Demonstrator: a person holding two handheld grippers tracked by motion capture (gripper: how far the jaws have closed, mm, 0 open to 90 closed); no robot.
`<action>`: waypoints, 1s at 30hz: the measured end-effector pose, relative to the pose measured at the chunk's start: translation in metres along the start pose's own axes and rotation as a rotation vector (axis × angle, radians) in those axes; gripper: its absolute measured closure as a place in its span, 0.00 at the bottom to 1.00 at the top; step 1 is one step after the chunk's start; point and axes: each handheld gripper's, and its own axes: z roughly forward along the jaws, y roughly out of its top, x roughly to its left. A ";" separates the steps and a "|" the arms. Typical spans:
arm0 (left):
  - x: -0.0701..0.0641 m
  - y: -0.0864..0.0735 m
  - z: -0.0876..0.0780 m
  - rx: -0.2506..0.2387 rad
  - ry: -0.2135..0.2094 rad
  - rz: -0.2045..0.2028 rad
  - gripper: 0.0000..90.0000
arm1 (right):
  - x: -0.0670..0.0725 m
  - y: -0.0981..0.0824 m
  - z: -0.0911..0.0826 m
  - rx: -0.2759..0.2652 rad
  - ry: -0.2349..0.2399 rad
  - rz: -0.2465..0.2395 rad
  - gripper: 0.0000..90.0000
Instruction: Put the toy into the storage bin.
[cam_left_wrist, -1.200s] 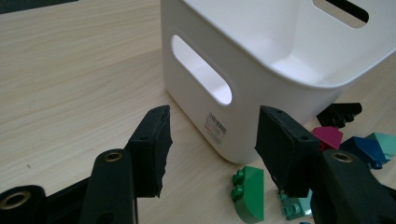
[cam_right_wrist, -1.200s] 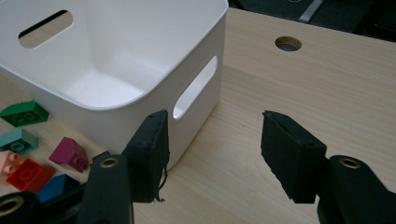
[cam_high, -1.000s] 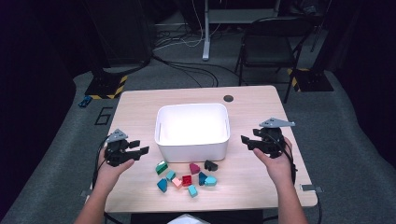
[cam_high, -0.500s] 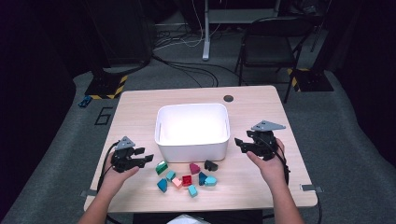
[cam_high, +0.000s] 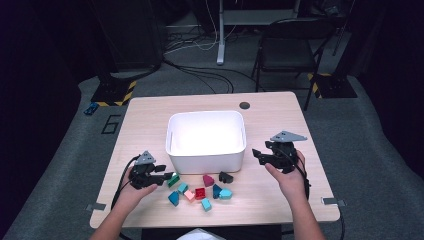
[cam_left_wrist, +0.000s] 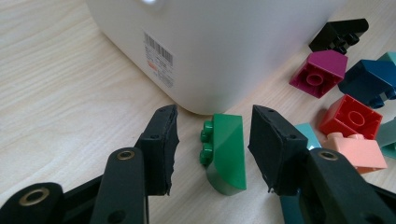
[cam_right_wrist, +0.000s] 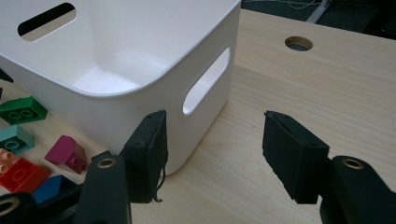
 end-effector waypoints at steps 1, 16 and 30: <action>0.000 0.000 0.001 0.004 -0.007 -0.004 0.57 | 0.000 0.000 0.000 0.002 0.001 -0.002 0.44; -0.004 -0.003 0.019 0.067 0.002 0.027 0.62 | -0.004 -0.008 0.000 0.009 -0.002 0.029 0.43; -0.006 -0.005 0.029 0.129 0.012 0.033 0.71 | -0.002 -0.013 0.006 0.031 0.001 0.020 0.43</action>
